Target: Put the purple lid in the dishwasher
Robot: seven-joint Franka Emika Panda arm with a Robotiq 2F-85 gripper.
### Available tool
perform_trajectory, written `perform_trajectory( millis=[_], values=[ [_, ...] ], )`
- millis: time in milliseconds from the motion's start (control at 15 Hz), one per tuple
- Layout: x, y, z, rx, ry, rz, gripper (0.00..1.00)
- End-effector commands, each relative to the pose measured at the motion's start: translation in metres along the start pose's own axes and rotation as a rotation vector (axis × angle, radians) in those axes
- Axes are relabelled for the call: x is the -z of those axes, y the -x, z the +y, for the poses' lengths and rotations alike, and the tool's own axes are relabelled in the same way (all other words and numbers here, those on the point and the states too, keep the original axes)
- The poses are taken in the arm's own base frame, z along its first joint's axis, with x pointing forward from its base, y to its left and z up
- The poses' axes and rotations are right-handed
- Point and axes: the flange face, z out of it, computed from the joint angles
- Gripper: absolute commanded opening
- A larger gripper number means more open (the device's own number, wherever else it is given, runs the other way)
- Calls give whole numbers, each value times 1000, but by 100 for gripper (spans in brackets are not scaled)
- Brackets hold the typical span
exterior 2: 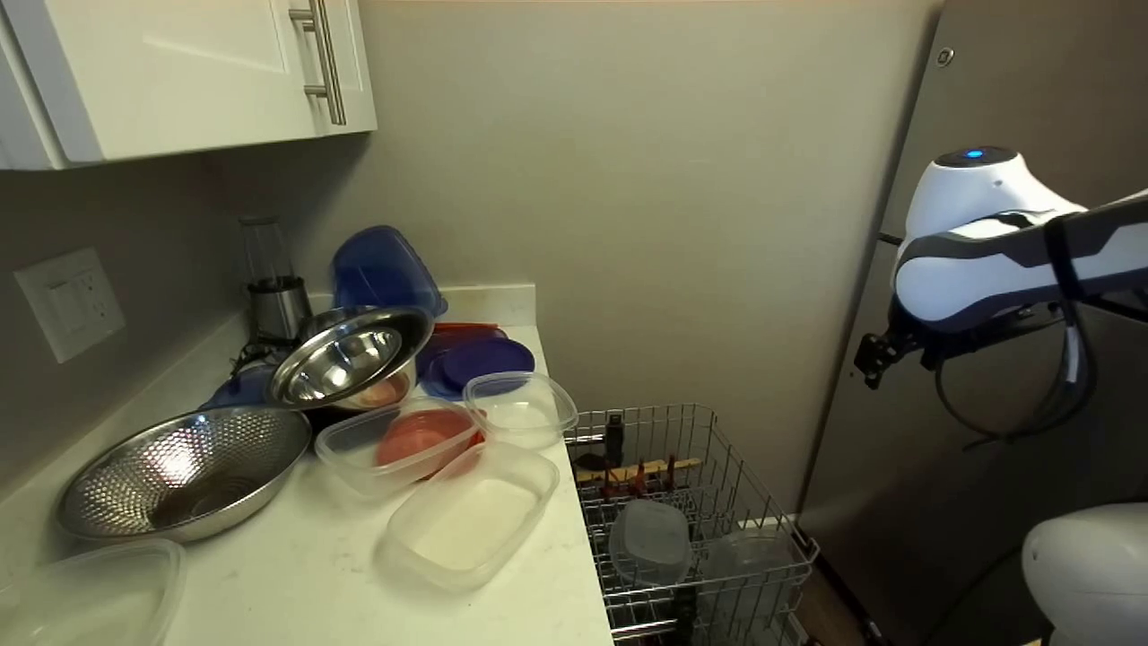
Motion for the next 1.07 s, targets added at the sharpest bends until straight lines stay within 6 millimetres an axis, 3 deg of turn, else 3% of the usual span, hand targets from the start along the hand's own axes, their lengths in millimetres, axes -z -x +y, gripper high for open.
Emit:
perform_trajectory(
  millis=[0, 267, 400, 600, 1000],
  values=[
    [9, -36, -85, 109, 14, 57, 100],
    [16, -69, -186, 211, -35, 157, 100],
    [15, -87, -227, 198, -75, 207, 100],
    [9, -112, -261, 115, -136, 258, 100],
    [-13, -184, -294, 121, -138, 235, 100]
  ],
)
